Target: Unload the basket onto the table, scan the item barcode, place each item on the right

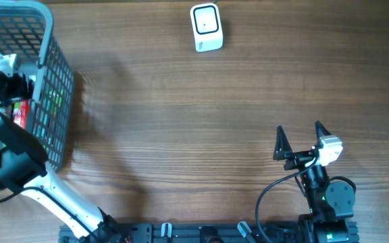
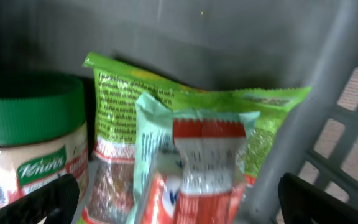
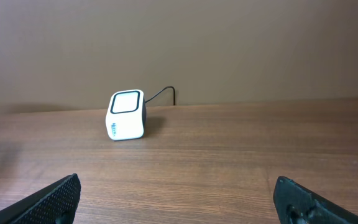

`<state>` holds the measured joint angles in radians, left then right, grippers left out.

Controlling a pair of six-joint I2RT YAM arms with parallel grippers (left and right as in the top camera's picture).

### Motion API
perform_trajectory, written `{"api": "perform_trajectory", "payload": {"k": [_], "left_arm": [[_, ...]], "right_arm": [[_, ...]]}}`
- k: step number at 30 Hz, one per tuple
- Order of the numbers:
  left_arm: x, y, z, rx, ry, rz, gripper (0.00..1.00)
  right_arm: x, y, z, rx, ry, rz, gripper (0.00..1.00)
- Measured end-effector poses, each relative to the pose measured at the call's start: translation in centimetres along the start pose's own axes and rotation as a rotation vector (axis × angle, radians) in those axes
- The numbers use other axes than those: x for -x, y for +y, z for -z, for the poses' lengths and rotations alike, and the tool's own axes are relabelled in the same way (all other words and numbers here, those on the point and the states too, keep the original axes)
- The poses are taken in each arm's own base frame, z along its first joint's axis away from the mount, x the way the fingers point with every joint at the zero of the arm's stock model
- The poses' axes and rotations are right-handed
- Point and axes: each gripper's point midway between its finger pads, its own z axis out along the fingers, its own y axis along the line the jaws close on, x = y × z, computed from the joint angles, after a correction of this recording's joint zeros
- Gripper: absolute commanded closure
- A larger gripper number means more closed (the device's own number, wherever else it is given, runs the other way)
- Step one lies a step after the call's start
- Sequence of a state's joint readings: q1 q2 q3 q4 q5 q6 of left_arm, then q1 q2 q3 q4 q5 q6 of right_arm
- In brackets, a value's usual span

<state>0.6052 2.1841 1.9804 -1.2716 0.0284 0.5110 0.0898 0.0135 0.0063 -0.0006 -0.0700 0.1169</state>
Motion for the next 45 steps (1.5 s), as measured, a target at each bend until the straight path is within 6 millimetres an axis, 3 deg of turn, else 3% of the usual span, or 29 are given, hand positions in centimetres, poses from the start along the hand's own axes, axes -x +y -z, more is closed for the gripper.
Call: {"api": "perform_trajectory", "payload": {"k": [15,38,45], "left_arm": [[-2.4,-1.0,-5.1,-0.033,0.063,-0.066,0.0],[-2.5,-1.1,-5.0,0.007,0.09,-0.089,0.0],[-3.0,-1.2,-3.5,0.016,0.093,-0.072,0.0]], "right_arm": [[0.0,0.0,0.0,0.0,0.0,0.0,0.0],[0.0,0.0,0.0,0.0,0.0,0.0,0.01],[0.0,0.0,0.0,0.0,0.0,0.0,0.0]]}}
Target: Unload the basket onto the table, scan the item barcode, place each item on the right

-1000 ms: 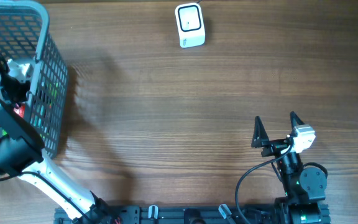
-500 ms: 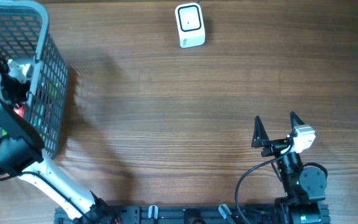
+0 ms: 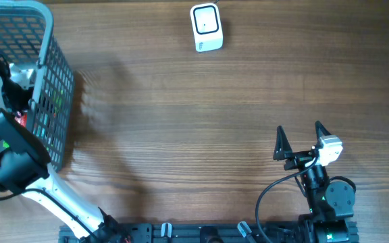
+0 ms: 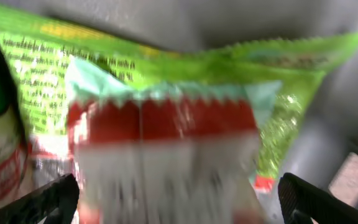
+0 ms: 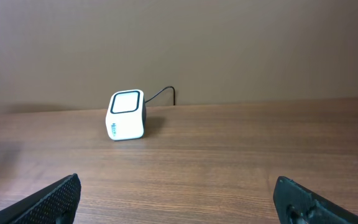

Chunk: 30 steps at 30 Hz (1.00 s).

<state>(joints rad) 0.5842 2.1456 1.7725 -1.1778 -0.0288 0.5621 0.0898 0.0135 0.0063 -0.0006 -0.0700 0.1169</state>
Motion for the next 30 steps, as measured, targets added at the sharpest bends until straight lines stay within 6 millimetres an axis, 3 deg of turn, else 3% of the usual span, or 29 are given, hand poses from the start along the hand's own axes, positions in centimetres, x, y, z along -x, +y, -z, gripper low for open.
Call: {"api": "perform_trajectory", "payload": {"k": [4,11,30], "left_arm": [[-0.5,-0.3,0.1,-0.003,0.007,0.007,0.0],[-1.4,-0.7,-2.1,0.004,0.019,0.009,0.0],[-1.3,-0.6,-2.4,0.013,-0.003,0.014,0.0]], "right_arm": [[0.0,0.0,0.0,0.0,0.0,0.0,0.0],[0.0,0.0,0.0,0.0,0.0,0.0,0.0],[0.0,0.0,0.0,0.0,0.0,0.0,0.0]]}}
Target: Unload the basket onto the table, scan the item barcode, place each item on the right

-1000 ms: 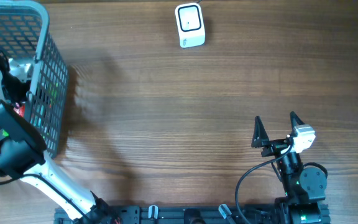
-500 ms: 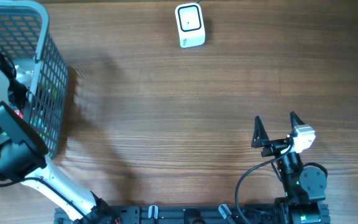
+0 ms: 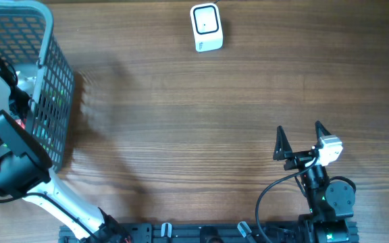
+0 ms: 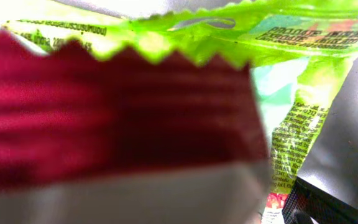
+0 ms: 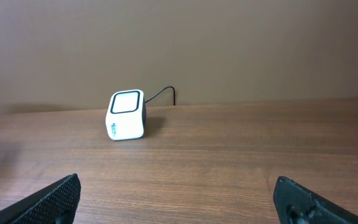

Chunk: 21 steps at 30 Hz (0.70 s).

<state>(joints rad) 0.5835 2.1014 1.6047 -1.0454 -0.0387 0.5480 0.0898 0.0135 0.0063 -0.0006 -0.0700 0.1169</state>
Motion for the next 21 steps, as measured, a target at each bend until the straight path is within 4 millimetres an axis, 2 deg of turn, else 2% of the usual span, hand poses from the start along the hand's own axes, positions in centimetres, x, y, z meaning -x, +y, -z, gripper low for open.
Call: {"api": "perform_trajectory", "payload": {"k": [11,21], "left_arm": [[-0.06,-0.09,-0.01,-0.001,-0.004,-0.008,0.0],[-0.47,-0.27,0.83,-0.007,-0.012,-0.004,0.0]], "right_arm": [[0.0,0.0,0.0,0.0,0.0,0.0,0.0],[-0.01,0.0,0.0,0.0,0.0,0.0,0.0]]}}
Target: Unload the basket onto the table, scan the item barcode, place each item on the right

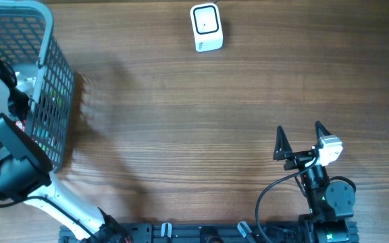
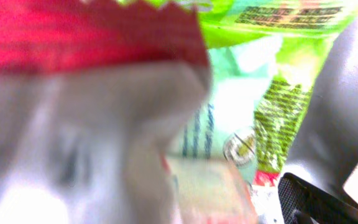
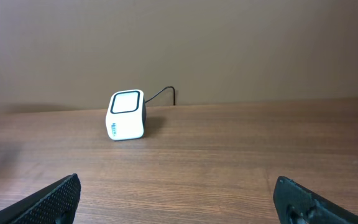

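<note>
In the left wrist view a red-and-white packet (image 2: 73,93) fills the frame, blurred and very close. It lies between the jaws of my left gripper (image 2: 179,202), which stands open inside the grey mesh basket (image 1: 49,47). Only the right finger (image 2: 328,199) shows; the packet hides the left one. Behind it are a mint packet (image 2: 229,118) and a green packet (image 2: 284,93). The white barcode scanner (image 1: 206,27) sits at the table's far edge, also seen ahead as the scanner (image 3: 127,115). My right gripper (image 1: 303,138) is open near the front edge, holding nothing.
The basket stands at the far left of the wooden table (image 1: 194,121), and my left arm (image 1: 5,155) reaches into it from the front. The scanner's cable (image 3: 163,92) runs off behind it towards the wall.
My left gripper sits lower on the red-and-white packet: its red top has moved up the frame and its white face now fills the left half. The right arm is unchanged.
My left gripper first hung open in the basket, facing a green-lidded jar, a green packet and the red-and-white packet. It was then closer to that packet, then closer again with the red top filling the view. Now the packet lies between its jaws. The right gripper stayed still.
</note>
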`<state>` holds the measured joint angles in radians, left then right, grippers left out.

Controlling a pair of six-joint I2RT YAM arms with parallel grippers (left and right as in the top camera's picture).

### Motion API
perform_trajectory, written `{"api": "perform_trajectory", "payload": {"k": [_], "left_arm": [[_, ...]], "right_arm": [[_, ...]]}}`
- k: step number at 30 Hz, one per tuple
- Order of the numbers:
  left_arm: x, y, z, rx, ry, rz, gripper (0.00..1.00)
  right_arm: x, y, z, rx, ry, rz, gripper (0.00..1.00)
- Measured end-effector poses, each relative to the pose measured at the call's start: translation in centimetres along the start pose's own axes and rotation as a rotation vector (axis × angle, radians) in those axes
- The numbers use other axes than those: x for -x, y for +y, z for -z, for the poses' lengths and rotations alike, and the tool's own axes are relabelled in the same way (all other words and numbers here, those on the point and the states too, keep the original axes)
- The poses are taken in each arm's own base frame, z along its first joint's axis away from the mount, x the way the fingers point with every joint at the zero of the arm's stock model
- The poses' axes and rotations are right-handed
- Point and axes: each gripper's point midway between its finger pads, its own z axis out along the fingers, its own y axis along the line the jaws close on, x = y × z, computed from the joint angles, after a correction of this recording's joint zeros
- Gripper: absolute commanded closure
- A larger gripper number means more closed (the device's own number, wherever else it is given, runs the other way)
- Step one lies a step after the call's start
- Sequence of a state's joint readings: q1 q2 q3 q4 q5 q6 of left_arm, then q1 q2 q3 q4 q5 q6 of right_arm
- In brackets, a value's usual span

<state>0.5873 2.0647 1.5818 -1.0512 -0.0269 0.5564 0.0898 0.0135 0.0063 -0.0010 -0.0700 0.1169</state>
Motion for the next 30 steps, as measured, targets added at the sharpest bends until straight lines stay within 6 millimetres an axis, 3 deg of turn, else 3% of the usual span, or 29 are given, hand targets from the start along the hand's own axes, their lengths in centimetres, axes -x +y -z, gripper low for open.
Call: {"api": "perform_trajectory", "payload": {"k": [7,16,27,28,30], "left_arm": [[-0.3,-0.1,1.3,0.003,-0.012,0.002,0.0],[-0.3,-0.1,1.3,0.004,-0.014,0.006,0.0],[-0.4,0.2,-1.0,0.058,-0.07,0.009,0.0],[-0.4,0.3,-1.1,0.067,-0.08,0.01,0.02],[-0.3,0.3,-1.0,0.081,-0.102,0.012,0.17]], "right_arm": [[0.0,0.0,0.0,0.0,0.0,0.0,0.0],[0.0,0.0,0.0,0.0,0.0,0.0,0.0],[0.0,0.0,0.0,0.0,0.0,0.0,0.0],[0.0,0.0,0.0,0.0,0.0,0.0,0.0],[0.0,0.0,0.0,0.0,0.0,0.0,0.0]]}}
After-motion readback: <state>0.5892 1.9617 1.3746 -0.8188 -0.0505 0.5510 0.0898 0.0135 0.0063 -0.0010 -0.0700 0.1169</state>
